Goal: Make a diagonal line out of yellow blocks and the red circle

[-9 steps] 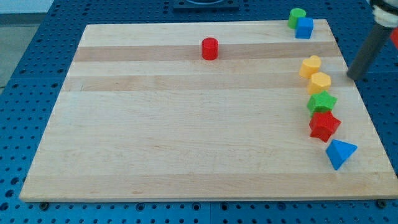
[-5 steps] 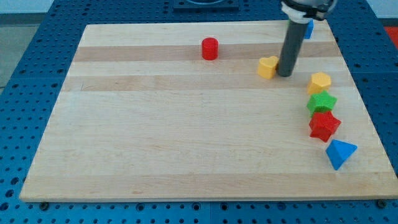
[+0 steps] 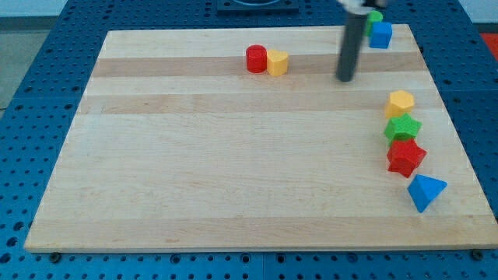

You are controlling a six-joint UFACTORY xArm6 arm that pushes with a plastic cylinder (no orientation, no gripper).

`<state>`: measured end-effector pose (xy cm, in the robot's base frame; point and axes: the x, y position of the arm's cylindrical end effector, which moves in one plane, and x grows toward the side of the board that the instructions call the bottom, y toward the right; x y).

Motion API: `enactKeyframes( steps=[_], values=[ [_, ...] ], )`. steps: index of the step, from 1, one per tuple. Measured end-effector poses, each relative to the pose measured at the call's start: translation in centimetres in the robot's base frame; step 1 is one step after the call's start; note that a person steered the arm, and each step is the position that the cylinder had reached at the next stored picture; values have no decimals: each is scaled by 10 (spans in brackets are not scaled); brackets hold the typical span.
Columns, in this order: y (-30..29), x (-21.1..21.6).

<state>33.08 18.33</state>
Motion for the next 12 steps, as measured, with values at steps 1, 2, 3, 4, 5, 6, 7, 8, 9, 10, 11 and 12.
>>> enactKeyframes(
  steps=[1, 2, 3, 4, 5, 6, 7, 8, 9, 10, 11, 12],
  values=[
    [84, 35],
    [103, 103],
    [74, 108],
    [36, 87],
    [7, 59],
    [3, 43],
    [43, 38],
    [18, 20],
    [-38, 20],
    [-88, 19],
    [-129, 13],
    [-140, 18]
  ],
)
